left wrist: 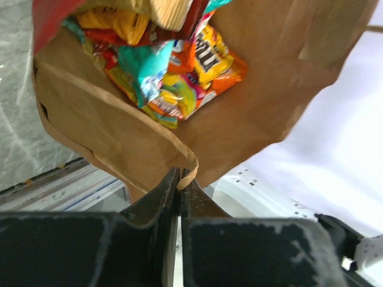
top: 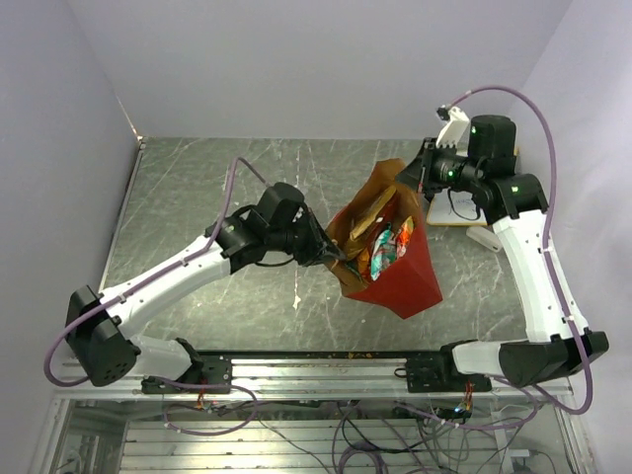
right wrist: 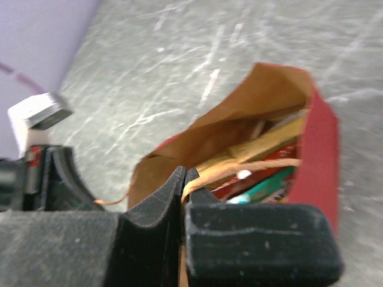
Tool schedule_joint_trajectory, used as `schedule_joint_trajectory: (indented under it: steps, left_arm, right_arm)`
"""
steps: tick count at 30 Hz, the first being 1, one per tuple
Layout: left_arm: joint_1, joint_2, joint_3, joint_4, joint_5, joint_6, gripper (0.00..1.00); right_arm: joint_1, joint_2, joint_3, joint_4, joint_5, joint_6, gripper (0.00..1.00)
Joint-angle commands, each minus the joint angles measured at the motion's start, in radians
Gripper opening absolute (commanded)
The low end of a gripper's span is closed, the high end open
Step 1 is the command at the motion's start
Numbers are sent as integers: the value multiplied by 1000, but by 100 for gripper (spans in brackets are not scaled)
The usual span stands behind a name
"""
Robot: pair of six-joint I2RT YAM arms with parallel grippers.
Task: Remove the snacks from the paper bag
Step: Adjust the paper bag at the center of the board.
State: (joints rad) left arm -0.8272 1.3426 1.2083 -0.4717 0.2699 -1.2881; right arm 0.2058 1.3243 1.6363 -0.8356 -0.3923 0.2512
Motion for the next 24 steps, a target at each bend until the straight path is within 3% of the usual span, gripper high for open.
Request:
schedule_joint_trajectory:
  steps: [1, 8, 13, 18, 21, 24]
  left_arm:
    - [-17, -91, -58, 26, -57, 44, 17]
    - [-18, -257, -7, -224, -288, 265, 61]
    - [-20, -299, 85, -266, -334, 429, 80]
    - [-70, -194, 184, -200, -324, 566, 76]
    - [-104, -109, 244, -157, -342, 606, 63]
    - [-126, -38, 262, -126, -376, 618, 61]
  right_arm:
    - [3, -89, -120, 219, -334, 42, 0]
    - [3, -114, -158, 181, -332, 21, 0]
    - [3, -109, -127, 118, -271, 34, 0]
    - [3, -108, -124, 93, -237, 43, 0]
    - [3, -120, -143, 98, -216, 47, 0]
    - [2, -126, -149, 98, -175, 51, 0]
